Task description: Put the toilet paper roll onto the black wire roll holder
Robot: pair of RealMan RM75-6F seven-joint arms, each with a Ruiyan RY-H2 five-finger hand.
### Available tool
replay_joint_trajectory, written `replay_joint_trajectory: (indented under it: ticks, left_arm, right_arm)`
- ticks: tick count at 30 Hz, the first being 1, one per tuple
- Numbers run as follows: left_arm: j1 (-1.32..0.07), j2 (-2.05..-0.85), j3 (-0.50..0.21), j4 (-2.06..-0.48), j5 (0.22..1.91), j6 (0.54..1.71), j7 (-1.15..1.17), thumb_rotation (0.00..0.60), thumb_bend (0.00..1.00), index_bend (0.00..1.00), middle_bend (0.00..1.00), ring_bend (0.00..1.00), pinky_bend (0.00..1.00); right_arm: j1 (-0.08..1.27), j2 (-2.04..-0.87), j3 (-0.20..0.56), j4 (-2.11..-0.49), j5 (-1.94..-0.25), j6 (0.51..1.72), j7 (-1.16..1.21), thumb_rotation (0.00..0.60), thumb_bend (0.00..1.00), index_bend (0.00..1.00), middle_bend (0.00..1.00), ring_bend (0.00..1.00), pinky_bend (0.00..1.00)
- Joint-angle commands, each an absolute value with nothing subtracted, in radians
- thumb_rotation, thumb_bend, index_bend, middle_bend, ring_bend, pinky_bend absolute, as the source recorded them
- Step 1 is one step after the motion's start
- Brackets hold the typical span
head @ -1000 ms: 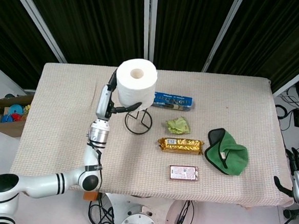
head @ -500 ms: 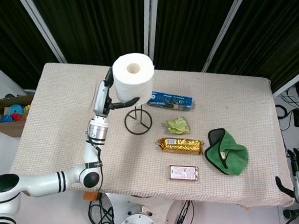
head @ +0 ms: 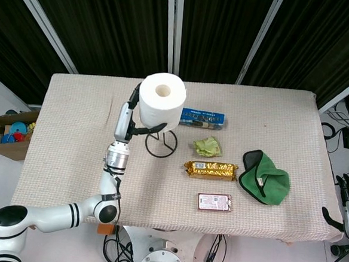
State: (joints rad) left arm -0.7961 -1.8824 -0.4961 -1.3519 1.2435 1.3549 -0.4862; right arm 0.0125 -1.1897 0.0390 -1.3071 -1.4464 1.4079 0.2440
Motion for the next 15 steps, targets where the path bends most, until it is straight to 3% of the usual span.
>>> replay_joint_trajectory:
  ticks: [1,10,15]
  left_arm:
    - [-0.794,-1.888,-0.494,-1.335,1.251,1.359,-0.496,0.600,0.23,0.31,0.41,0.38,0.38]
    - [-0.778,-1.898,-0.491,-1.286,1.235,1.340,-0.529,0.600,0.23,0.29,0.38,0.36,0.38]
    - [-0.763,-1.887,-0.473,-1.284,1.236,1.316,-0.550,0.600,0.22,0.23,0.29,0.27,0.34]
  right_arm:
    - [0.013,-1.190,0.039,-1.307,-1.446,1.406,0.244,0.600,0.28,0.00,0.00,0.00,0.00]
    - [0.015,-1.193,0.038,-1.309,-1.446,1.402,0.236,0.600,0.28,0.00,0.00,0.00,0.00]
    - [0.015,-1.191,0.039,-1.315,-1.445,1.400,0.226,0.600,0.28,0.00,0.00,0.00,0.00]
